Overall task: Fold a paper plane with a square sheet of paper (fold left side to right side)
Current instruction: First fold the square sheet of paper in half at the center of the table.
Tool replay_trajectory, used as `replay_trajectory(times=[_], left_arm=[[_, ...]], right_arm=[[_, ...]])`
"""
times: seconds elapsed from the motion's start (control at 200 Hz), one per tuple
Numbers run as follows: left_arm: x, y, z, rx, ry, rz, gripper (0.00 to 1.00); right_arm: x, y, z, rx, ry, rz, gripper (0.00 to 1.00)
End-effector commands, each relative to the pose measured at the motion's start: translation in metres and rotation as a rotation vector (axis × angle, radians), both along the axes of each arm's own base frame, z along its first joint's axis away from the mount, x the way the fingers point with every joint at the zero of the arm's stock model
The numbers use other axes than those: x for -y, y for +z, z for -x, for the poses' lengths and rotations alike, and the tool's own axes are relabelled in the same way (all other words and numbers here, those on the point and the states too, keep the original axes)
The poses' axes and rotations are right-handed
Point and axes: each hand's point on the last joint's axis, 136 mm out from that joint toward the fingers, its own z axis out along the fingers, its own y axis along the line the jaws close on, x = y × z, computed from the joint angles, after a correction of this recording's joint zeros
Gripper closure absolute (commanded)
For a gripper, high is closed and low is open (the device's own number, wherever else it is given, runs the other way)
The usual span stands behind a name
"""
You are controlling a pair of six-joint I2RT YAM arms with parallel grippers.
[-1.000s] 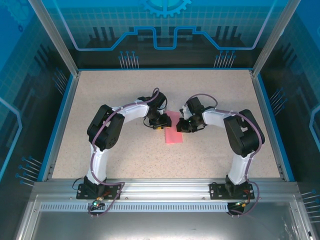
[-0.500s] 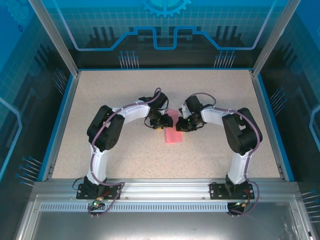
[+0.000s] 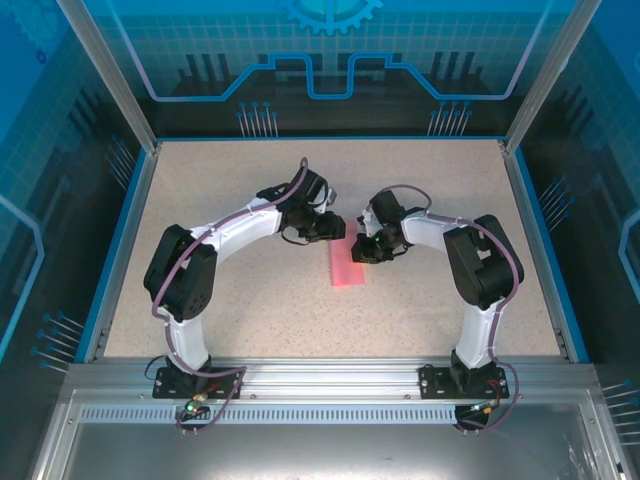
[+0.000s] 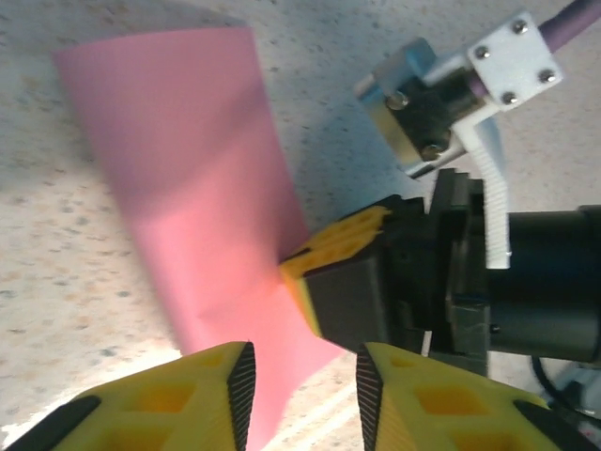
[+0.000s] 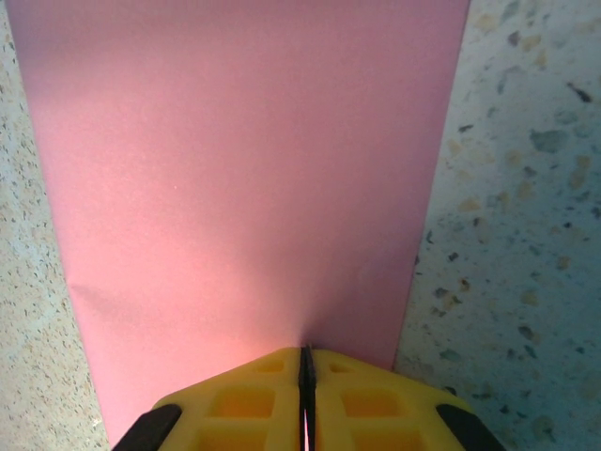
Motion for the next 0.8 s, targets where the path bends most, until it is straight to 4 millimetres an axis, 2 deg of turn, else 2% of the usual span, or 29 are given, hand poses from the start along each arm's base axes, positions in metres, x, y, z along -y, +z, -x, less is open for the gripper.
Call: replay_trajectory(times=[0.0, 0.225, 0.47, 0.63, 0.795], left_arm=[[0.015, -0.022, 0.008, -0.093, -0.036, 0.070, 0.66], [0.013, -0.061, 0.005, -0.152, -0.030, 0.010, 0.66], [-0.011, -0.099, 0.006, -0.184, 0.001, -0.114, 0.67], [-0.028, -0.110, 0.009, -0.198, 0.026, -0.149, 0.67], [-0.046, -0.105, 0.008, -0.185, 0.053, -0.162, 0.66]], right_arm=[[0.010, -0.026, 0.022, -0.090, 0.021, 0.089, 0.89], [0.010, -0.026, 0.022, -0.090, 0.020, 0.093, 0.90], [0.011, -0.030, 0.025, -0.108, 0.026, 0.100, 0.90], [0.013, -0.034, 0.028, -0.125, 0.028, 0.106, 0.90], [0.013, -0.036, 0.031, -0.135, 0.034, 0.111, 0.90]])
